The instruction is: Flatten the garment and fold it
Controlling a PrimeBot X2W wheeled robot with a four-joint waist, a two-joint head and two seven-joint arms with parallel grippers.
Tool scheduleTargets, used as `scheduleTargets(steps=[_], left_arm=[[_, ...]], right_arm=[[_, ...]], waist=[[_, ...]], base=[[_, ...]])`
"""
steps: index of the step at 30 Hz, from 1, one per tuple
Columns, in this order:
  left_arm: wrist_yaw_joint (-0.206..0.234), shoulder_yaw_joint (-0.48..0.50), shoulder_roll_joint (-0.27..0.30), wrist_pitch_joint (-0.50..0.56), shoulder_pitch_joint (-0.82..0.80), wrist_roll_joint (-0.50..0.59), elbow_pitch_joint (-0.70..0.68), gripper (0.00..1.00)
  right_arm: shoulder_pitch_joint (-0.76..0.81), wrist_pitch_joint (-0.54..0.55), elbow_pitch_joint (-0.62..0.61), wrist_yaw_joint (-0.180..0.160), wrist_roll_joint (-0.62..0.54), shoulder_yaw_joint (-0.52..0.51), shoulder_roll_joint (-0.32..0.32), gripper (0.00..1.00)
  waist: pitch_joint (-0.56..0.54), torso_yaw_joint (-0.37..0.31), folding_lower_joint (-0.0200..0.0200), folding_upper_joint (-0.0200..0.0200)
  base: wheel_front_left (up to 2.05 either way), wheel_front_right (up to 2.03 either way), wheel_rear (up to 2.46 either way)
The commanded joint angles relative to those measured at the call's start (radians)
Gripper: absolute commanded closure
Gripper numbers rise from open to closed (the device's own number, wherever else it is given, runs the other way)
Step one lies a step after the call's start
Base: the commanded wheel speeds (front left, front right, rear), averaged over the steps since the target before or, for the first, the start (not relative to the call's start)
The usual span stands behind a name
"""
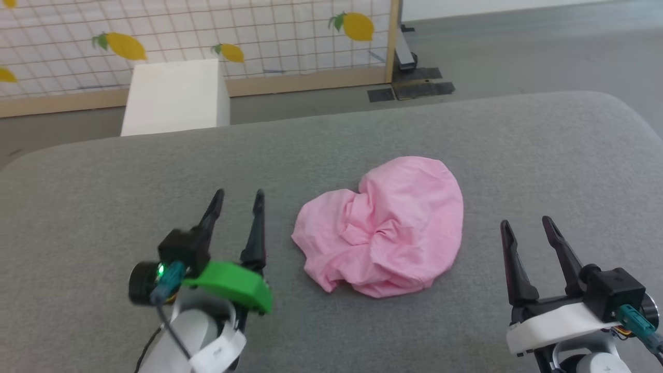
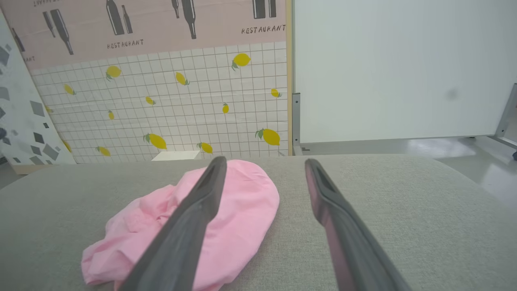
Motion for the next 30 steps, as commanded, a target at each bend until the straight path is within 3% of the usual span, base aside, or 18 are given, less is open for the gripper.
scheduleTargets(steps=[1, 12, 19, 30], left_arm=[[0.001, 0.016, 0.006, -0.007, 0.045, 0.02, -0.027, 0.0], [-0.025, 0.146, -0.031, -0.007, 0.252, 0.099, -0.162, 0.0], [-0.055, 0.167, -0.074, -0.008, 0.225, 0.14, -0.174, 0.0], [-0.102, 0.186, -0.128, -0.008, 0.177, 0.178, -0.15, 0.0]], right_arm=[[0.014, 0.006, -0.006, -0.002, -0.008, 0.001, 0.001, 0.0], [0.006, 0.077, 0.0, -0.002, -0.033, 0.081, 0.001, 0.0], [-0.122, 0.28, 0.119, -0.002, -0.075, 0.241, 0.0, 0.0], [-0.329, 0.631, 0.325, -0.002, -0.079, 0.503, -0.054, 0.0]], waist=[[-0.027, 0.041, 0.0001, 0.0], [-0.031, 0.125, 0.0001, 0.0], [0.016, 0.19, 0.0001, 0.0], [0.084, 0.28, 0.0001, 0.0]], base=[[0.0, 0.0, 0.0], [0.0, 0.0, 0.0], [0.0, 0.0, 0.0], [0.0, 0.0, 0.0]])
